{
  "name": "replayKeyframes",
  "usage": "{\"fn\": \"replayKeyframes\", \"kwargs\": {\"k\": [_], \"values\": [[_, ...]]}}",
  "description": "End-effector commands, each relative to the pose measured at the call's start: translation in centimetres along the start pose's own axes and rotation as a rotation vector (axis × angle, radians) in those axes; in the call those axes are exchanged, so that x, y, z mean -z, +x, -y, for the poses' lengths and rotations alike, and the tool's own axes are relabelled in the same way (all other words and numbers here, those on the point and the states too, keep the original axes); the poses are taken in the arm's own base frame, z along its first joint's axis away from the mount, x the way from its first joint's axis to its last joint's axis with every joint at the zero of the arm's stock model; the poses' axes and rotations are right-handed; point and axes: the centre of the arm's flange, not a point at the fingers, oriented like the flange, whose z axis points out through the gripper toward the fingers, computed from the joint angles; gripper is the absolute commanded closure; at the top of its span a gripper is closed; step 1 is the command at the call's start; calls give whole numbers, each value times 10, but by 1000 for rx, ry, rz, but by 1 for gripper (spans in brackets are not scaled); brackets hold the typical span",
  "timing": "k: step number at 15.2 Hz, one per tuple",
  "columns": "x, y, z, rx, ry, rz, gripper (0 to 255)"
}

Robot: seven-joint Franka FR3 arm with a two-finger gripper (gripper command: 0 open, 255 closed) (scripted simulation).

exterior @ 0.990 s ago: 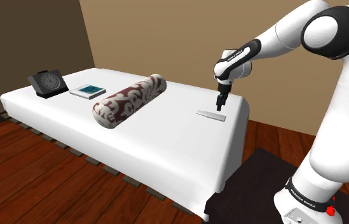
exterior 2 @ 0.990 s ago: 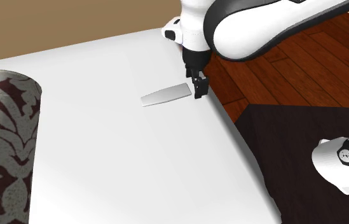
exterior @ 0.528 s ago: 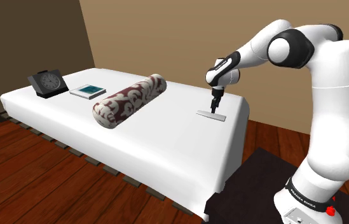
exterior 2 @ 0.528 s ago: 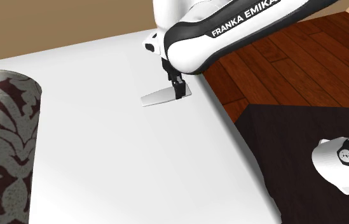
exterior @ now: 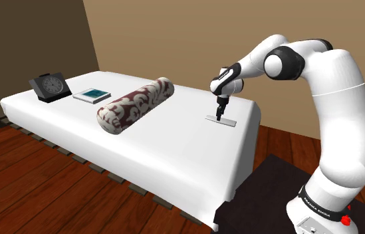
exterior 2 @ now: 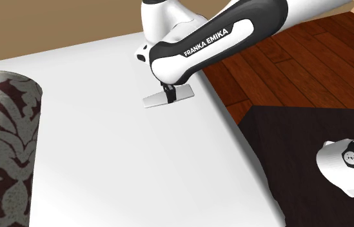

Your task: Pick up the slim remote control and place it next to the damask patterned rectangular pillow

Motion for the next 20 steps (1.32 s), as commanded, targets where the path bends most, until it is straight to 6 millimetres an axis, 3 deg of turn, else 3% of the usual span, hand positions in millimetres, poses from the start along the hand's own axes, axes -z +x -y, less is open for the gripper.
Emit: {"fn": "replayKeyframes", "kwargs": {"k": [1, 3, 11, 12, 20], "values": [[-11, -1, -1, 0, 0, 0, 0], [-25, -1, -1, 0, 0, 0, 0], [-25, -1, -1, 0, 0, 0, 0], [-25, -1, -1, 0, 0, 0, 255], [-25, -1, -1, 0, 0, 0, 255]]}}
